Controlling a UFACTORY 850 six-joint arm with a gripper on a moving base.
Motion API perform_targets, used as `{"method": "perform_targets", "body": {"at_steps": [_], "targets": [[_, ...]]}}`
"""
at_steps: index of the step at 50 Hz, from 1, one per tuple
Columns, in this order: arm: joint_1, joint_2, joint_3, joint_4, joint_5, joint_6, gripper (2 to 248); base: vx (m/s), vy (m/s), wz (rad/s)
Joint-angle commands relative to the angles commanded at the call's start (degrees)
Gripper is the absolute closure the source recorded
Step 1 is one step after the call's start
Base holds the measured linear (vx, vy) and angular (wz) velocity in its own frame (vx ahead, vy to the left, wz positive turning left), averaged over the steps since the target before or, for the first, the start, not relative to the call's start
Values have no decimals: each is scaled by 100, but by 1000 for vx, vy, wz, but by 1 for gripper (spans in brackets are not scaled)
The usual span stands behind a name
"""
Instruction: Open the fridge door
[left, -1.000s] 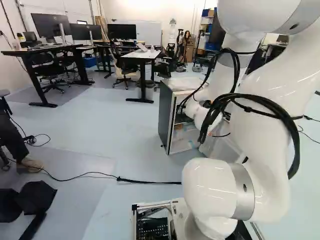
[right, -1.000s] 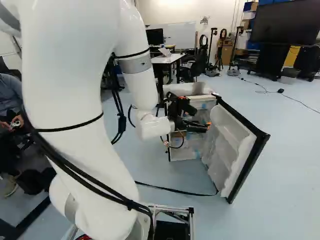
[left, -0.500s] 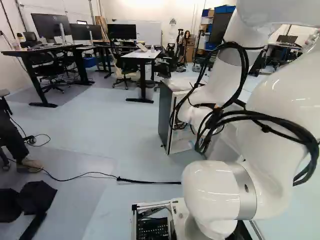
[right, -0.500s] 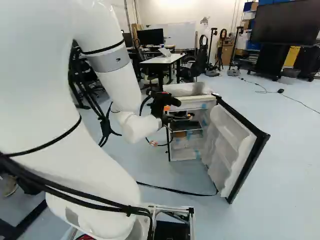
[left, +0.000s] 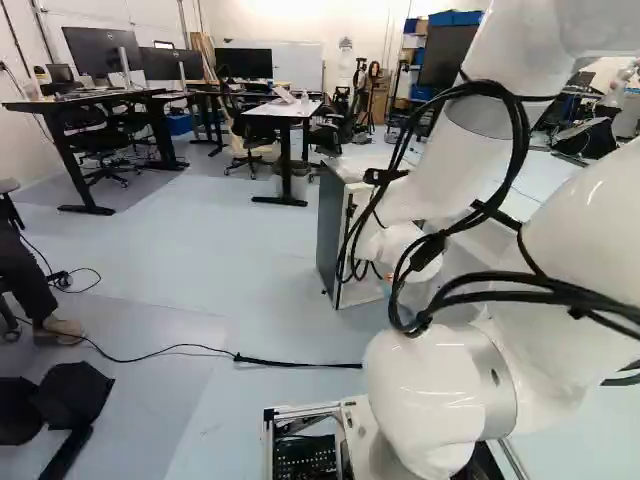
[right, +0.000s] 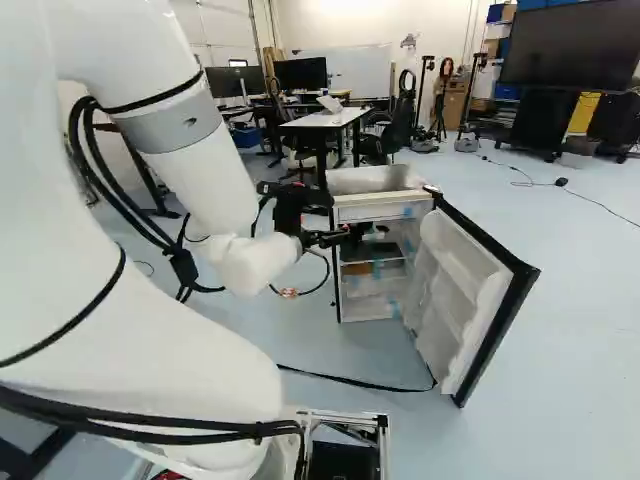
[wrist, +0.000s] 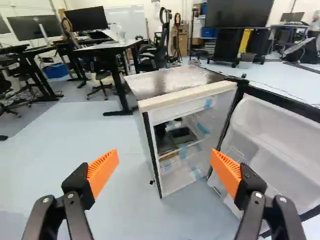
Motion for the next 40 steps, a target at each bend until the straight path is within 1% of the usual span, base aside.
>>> {"method": "perform_targets", "body": {"at_steps": [8,20,40], "targets": [[124,195,116,-238,-132,0,3,0,0,0],[259,406,241,-496,-276,0,3,0,0,0],[381,597,354,-729,-406,0,3,0,0,0]]}}
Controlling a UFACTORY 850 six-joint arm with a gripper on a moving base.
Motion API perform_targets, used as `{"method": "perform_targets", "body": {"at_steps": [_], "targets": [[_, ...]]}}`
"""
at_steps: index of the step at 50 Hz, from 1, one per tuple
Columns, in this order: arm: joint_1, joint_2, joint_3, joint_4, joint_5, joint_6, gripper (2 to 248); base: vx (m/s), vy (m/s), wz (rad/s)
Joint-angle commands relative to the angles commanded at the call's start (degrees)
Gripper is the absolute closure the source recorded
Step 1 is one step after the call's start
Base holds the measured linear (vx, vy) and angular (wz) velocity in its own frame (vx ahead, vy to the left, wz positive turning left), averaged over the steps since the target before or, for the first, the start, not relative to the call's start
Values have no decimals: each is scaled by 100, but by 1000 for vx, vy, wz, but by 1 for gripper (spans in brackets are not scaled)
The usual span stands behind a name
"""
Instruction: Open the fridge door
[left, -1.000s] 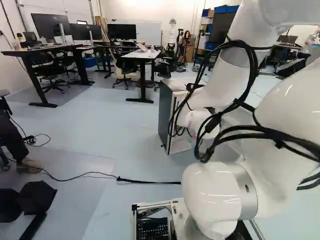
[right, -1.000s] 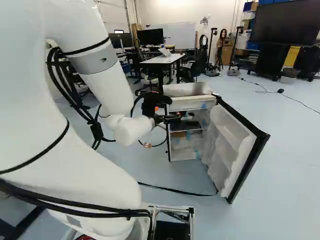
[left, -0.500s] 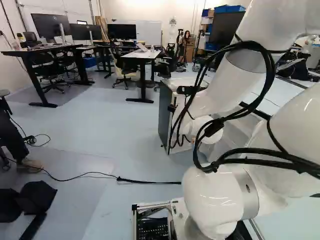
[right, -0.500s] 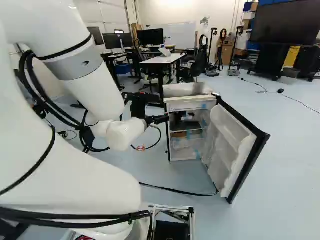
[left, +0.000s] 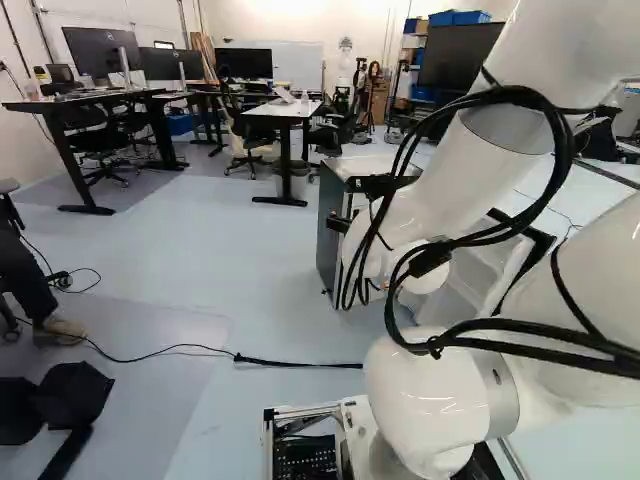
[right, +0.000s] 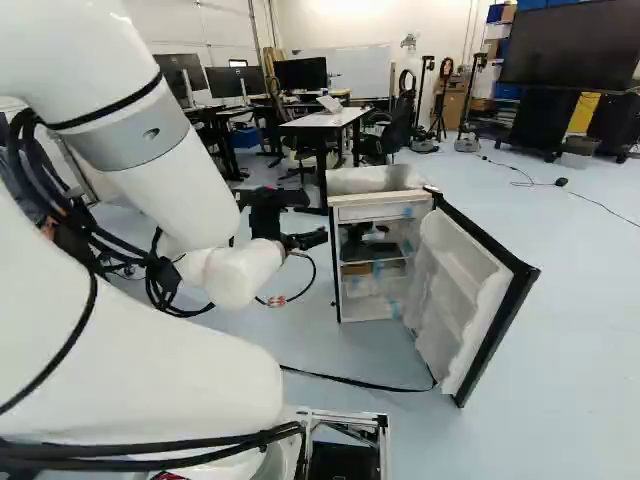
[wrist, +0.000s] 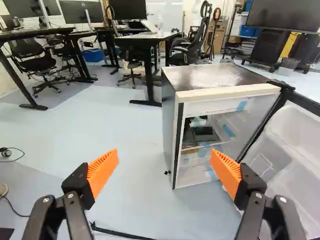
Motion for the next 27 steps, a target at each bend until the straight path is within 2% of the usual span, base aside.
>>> {"method": "perform_targets", "body": {"at_steps": [27], "targets": [[11,18,10,-22,-12,0,3,0,0,0]]}}
